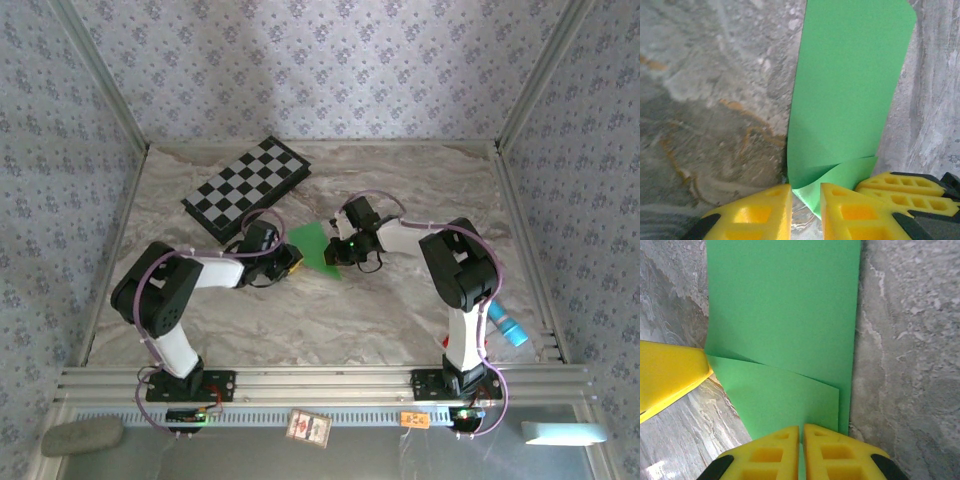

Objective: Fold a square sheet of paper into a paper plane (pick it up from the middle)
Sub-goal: Fourth fold the wing at the center of the table.

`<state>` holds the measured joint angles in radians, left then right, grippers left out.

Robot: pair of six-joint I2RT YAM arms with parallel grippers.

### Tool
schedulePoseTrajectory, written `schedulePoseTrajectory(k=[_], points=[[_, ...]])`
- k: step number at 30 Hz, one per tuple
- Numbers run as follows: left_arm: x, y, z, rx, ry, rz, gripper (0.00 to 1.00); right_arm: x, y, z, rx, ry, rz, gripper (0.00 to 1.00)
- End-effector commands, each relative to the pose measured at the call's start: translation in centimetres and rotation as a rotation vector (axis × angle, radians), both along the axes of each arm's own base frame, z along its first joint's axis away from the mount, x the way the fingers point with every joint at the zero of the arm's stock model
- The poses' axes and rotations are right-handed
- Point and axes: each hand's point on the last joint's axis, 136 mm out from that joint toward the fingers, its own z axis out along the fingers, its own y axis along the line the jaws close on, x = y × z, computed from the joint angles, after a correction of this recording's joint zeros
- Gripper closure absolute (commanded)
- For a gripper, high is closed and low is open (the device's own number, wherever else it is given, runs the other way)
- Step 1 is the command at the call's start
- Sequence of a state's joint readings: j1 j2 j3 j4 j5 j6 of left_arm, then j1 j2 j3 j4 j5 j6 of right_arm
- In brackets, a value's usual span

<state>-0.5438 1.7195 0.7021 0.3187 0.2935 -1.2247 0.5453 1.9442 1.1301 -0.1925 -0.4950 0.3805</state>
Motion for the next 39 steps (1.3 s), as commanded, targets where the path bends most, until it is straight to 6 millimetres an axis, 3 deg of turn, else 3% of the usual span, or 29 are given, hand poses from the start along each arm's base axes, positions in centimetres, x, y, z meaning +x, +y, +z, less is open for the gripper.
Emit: schedulePoseTrajectory(k=[1,12,25,29,32,39], points=[[0.9,-0.9,1.0,-0.031,-0.026,-0.019,0.79,-1.0,-0.9,-1.8,-0.036,0.060,-0.020,0.87],[1.3,-2.1,2.5,-0.048,-0.084,-0.098,0.80,-1.3,-1.2,-2.3,-0.043,0.072,-0.019,0.88],[1.8,-2.7,1.3,-0.043,-0.062,-0.129,0.81,-1.0,-1.5,-2.2,-0.032,0.050,-0.004,0.89],[1.9,-2.5,1.3,-0.040,-0.059,-0.120,0.85,-0.5,-1.2,-1.1,-0.002,0.014,0.003,0.86],[2.0,-2.2,1.4,-0.038,-0.056,-0.099,0.89,0.3,-1.0,1.0,0.030,-0.054,0.014,0.82],[2.4,-1.2,2.3,-0.021,-0.038,-0.030,0.92,2.2,-2.4,5.8,-0.045,-0.374,0.027,0.60]])
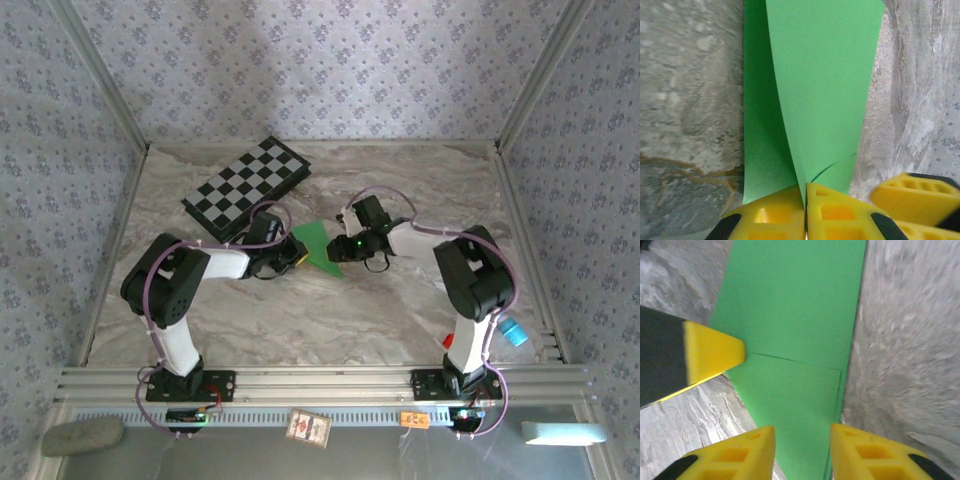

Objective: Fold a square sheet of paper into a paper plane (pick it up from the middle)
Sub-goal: Fourth fold the wing at the center of the table.

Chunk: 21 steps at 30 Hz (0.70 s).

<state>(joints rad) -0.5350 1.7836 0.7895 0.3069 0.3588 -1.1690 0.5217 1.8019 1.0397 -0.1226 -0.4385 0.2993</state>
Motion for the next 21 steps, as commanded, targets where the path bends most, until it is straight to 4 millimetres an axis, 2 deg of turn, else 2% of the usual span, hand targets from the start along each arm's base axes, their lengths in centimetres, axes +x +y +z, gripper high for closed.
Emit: schedulePoseTrajectory(k=[1,5,8,15,21], points=[[1.1,0.6,1.8,0.006,-0.010,0.054,0.92,1.3,-0.8,2.8,-0.072,-0.244,0.021,0.57],[1.0,1.1,2.1,0.043,0.042,0.086,0.92,0.9,-0.7,3.7,-0.167,-0.435,0.069,0.48],[0.9,1.0,2.6,0.046,0.066,0.093,0.92,0.0,0.3,3.6,-0.188,-0.514,0.120,0.47],[1.0,1.0,3.5,0.050,0.114,0.115,0.92,-1.2,2.7,2.1,-0.215,-0.606,0.212,0.53],[1.3,0.9,4.2,0.047,0.127,0.139,0.92,-1.4,3.7,0.9,-0.229,-0.615,0.241,0.53]])
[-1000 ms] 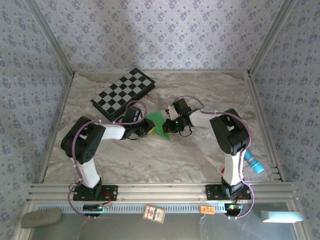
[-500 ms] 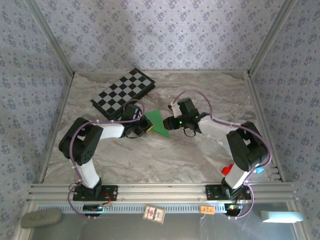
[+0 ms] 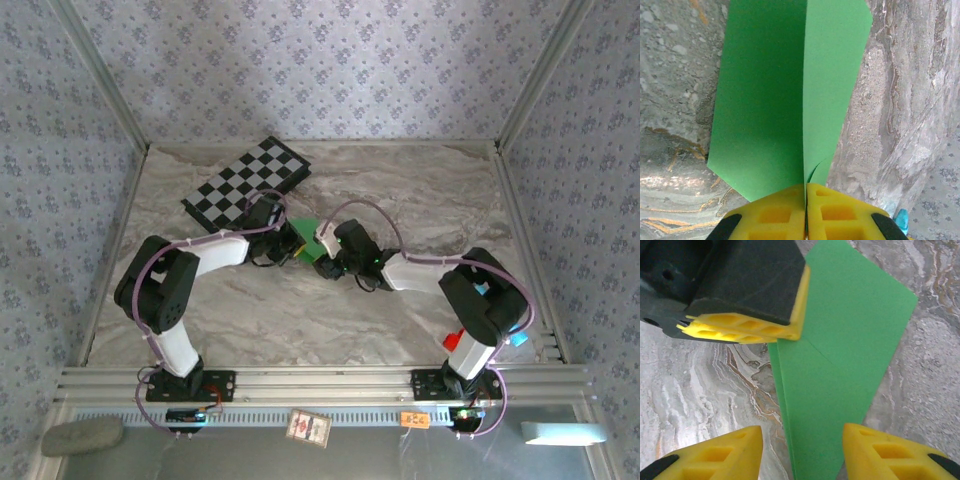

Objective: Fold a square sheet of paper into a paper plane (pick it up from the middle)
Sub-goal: Fourth fold the wing at the center of the table.

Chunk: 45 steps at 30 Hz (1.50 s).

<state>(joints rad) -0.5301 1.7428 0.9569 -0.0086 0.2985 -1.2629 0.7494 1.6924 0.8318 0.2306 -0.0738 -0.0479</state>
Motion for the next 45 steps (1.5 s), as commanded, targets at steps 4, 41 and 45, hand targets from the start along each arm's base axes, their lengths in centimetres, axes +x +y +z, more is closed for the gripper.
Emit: schedulePoseTrajectory(k=[4,41,45], points=[[0.3,0.2,2.3,0.004,-0.005,0.039,0.92,0.4,0.8,-1.3,-0.026,-0.045,0.019,0.52],[-2.1,6.1,3.5,-0.013,-0.068,0.145,0.68,-0.2,1.2,-3.0,-0.007,-0.031,0.097,0.86],[-2.5,5.3,1.9,-0.048,-0.033,0.130,0.76,-0.3,1.2,-3.0,0.014,-0.016,0.104,0.87]])
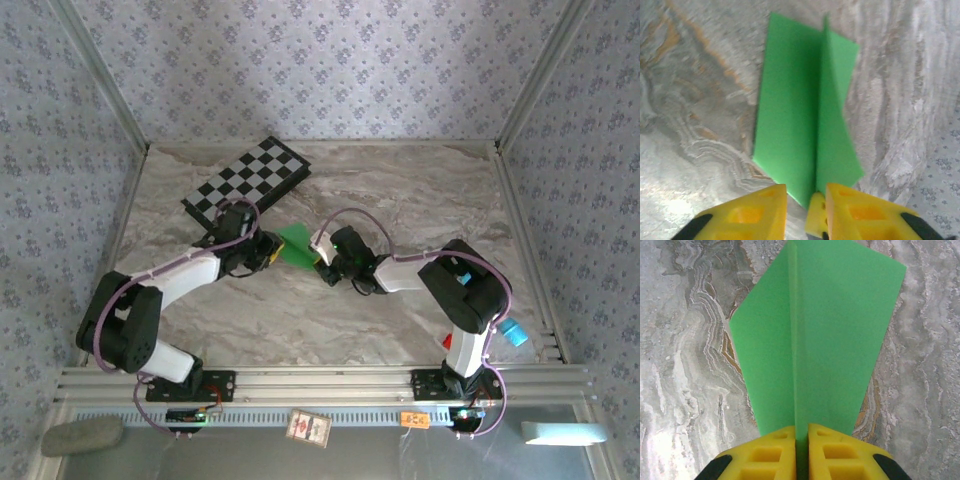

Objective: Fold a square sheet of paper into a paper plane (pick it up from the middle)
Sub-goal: Fourth fold the wing at the center of the table.

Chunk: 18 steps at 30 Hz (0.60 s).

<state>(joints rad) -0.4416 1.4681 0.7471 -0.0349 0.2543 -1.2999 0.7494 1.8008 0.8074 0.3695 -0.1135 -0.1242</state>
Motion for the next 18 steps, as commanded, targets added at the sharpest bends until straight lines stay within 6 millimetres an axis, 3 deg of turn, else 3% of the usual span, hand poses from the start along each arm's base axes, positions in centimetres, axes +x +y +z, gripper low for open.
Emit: schedulePoseTrajectory(k=[1,18], points=[[0.1,-1.2,-0.4,-0.051,-0.006,-0.019,0.77,-0.3,0.2,0.0,0.031,0.019,0.024,0.87],[0.6,-3.5,-2.9,-0.060,0.020,-0.097,0.83,-1.0,0.8,-0.4,0.170,0.192,0.048,0.92]])
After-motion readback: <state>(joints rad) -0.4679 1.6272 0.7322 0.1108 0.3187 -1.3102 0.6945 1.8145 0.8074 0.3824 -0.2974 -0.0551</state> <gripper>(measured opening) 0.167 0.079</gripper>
